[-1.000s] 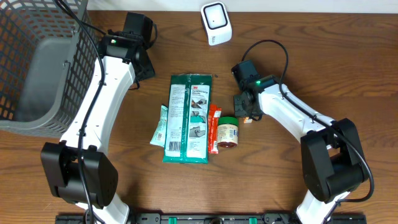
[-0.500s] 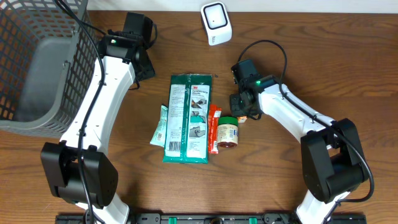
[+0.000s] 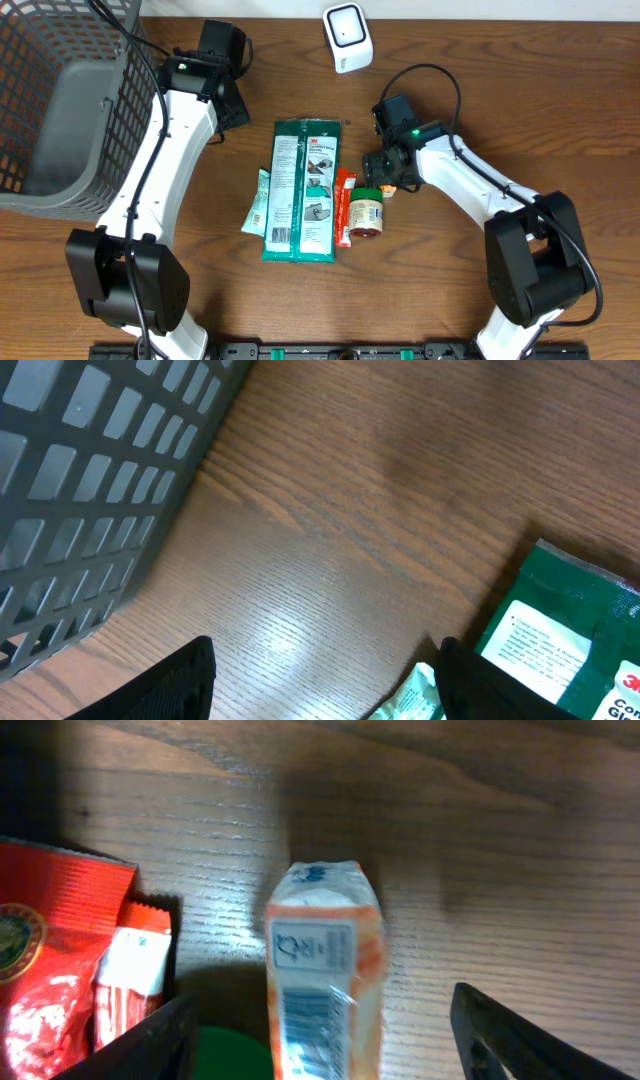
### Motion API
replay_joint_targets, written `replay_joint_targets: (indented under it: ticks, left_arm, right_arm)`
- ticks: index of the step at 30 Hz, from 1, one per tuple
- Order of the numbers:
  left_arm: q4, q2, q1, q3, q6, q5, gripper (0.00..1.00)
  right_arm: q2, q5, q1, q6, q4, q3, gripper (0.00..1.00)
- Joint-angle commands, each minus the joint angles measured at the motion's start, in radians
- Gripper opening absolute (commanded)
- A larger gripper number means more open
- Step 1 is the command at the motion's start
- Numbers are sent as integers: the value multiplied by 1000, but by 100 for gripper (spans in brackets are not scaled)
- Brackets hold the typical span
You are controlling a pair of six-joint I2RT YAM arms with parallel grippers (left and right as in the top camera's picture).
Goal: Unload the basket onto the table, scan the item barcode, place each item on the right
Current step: 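Release the tissue pack and raise the right gripper away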
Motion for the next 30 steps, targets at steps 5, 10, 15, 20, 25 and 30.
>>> replay_joint_targets:
  ticks: [5, 10, 15, 20, 25, 30]
  left_arm:
    - [-4, 11, 1, -6, -16, -24, 70]
    - [-4, 11, 1, -6, -17, -24, 70]
    - [-4, 11, 1, -6, -16, -24, 70]
    - [-4, 11, 1, -6, -17, -24, 70]
    - [-4, 11, 1, -6, -16, -24, 70]
    - [-4, 11, 1, -6, -17, -24, 70]
  right_arm:
    - [-124, 0, -49, -19, -63, 96, 94]
    - [-187, 0, -124, -34, -108, 105, 99]
    - [-193, 1, -210, -71, -161, 103, 99]
    - [-193, 1, -250, -71, -182, 103, 99]
    - [-193, 1, -250, -71, -182, 103, 99]
    - [-193, 1, -249, -71, -182, 103, 99]
